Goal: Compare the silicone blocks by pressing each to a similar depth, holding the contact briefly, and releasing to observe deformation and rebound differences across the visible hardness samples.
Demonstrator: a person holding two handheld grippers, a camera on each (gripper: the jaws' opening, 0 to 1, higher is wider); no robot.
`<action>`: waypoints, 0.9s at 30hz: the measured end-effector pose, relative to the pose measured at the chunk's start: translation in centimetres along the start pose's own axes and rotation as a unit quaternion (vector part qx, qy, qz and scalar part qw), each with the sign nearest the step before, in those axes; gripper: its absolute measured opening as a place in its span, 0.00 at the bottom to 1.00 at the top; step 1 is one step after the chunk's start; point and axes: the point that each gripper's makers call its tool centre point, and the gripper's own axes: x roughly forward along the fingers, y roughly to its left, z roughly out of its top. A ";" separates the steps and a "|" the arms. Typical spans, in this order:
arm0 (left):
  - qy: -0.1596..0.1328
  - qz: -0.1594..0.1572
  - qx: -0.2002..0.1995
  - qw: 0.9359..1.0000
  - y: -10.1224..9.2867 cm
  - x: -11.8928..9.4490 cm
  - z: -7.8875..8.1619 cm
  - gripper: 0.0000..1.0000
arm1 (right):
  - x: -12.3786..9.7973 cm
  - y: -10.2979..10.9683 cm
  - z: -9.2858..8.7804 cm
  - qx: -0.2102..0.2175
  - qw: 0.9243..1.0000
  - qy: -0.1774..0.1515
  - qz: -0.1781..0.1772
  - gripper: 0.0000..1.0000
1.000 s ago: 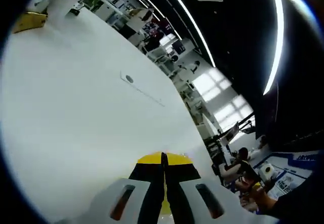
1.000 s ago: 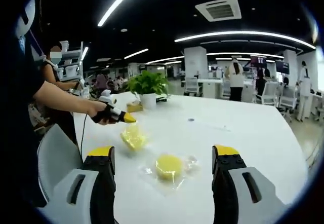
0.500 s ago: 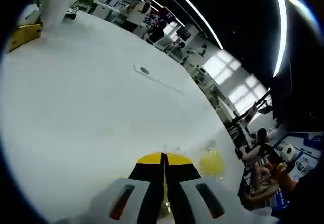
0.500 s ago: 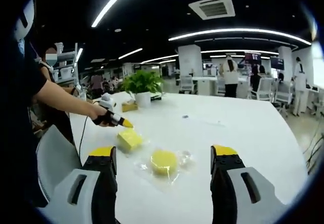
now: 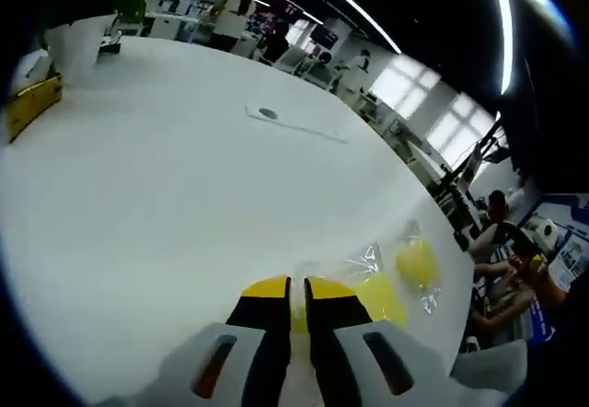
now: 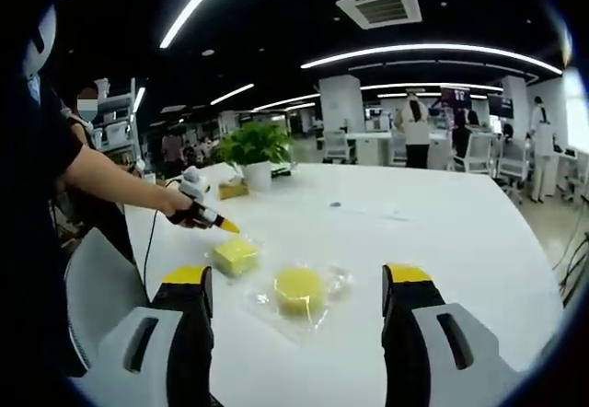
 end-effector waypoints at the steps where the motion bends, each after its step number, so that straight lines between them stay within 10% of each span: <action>1: -0.003 0.001 0.002 1.000 0.0 -0.3 0.1 0.04 | 0.0 -0.1 0.1 0.001 1.000 -0.002 -0.001 0.70; 9: -0.105 -0.001 0.087 0.991 -2.7 -4.7 3.2 0.12 | 0.1 0.0 0.8 0.011 1.000 -0.014 -0.002 0.70; 13: -0.114 0.002 0.098 0.989 -3.4 -6.7 2.4 0.13 | 0.4 0.6 0.6 0.010 1.000 -0.010 0.008 0.69; 18: -0.120 0.008 0.198 0.973 -5.3 -9.2 2.9 0.14 | 1.0 1.1 0.8 0.002 1.000 -0.004 0.018 0.69; 27: -0.164 -0.030 0.262 0.951 -10.1 -12.2 3.7 0.29 | 2.1 0.9 0.8 -0.014 0.999 0.010 0.033 0.70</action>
